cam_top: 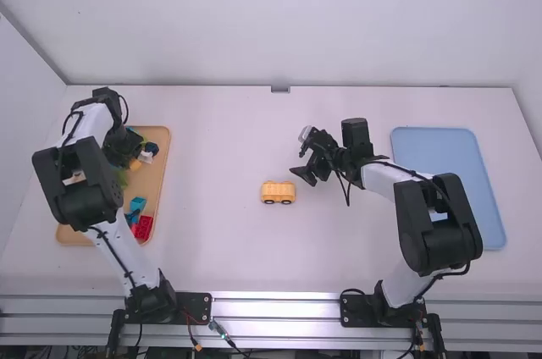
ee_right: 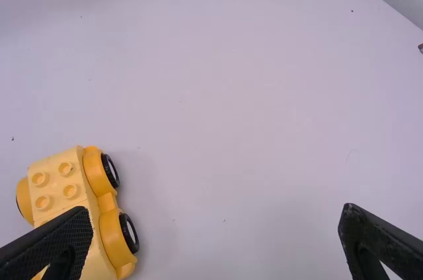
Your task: Assemble lego blocks to make yellow taxi
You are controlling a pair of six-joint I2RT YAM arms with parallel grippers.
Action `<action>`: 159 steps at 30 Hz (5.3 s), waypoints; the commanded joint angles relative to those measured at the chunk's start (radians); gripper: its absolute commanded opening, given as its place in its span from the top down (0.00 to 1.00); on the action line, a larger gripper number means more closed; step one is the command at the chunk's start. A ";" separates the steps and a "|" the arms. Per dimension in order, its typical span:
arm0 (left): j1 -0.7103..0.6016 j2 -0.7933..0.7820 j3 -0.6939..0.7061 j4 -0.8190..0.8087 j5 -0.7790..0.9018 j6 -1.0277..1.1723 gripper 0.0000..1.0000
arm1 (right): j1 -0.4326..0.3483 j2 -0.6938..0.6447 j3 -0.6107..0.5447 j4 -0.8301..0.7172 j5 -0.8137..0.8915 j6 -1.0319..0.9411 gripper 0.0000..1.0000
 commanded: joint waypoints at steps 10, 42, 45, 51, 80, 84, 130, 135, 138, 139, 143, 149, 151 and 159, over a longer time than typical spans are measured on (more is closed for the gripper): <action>-0.219 -0.163 -0.091 0.090 0.069 0.300 0.98 | 0.000 -0.024 0.017 -0.005 -0.006 0.003 0.01; -0.594 -0.330 -0.496 0.191 0.506 2.098 0.98 | 0.005 -0.024 0.017 0.009 -0.096 0.048 0.01; -0.606 -0.294 -0.512 0.232 0.484 2.082 0.98 | 0.006 -0.024 0.017 0.019 -0.091 0.078 0.01; -0.643 -0.232 -0.505 0.271 0.446 2.037 0.96 | 0.005 -0.024 0.017 0.022 -0.089 0.078 0.01; -0.678 -0.187 -0.541 0.373 0.378 1.869 0.70 | 0.005 -0.024 0.017 0.018 -0.089 0.077 0.01; -0.678 -0.187 -0.541 0.371 0.359 1.869 0.67 | 0.005 -0.024 0.017 0.018 -0.089 0.078 0.01; -0.451 -0.187 -0.481 0.336 1.007 2.014 0.01 | 0.010 -0.024 0.016 0.071 -0.170 0.038 0.01; -0.429 -0.187 -0.554 0.451 1.019 1.985 0.01 | 0.013 -0.024 0.016 -0.011 -0.282 -0.111 0.01; -0.420 -0.187 -0.617 0.542 1.076 1.999 0.01 | 0.013 -0.024 0.014 -0.091 -0.345 -0.193 0.01; -0.419 -0.187 -0.620 0.547 1.081 2.004 0.01 | 0.013 -0.024 0.014 -0.095 -0.348 -0.197 0.01; -0.398 -0.187 -0.681 0.638 1.173 2.024 0.01 | 0.032 -0.024 -0.020 -0.135 -0.382 -0.296 0.01; -0.383 -0.187 -0.755 0.803 1.116 1.837 0.01 | 0.067 -0.024 -0.082 -0.018 -0.291 -0.214 0.01; -0.391 -0.187 -0.787 0.873 1.088 1.798 0.01 | 0.063 -0.024 -0.111 0.026 -0.306 -0.214 0.01; -0.378 -0.187 -0.872 1.011 1.096 1.798 0.01 | 0.027 -0.024 -0.179 0.104 -0.368 -0.199 0.01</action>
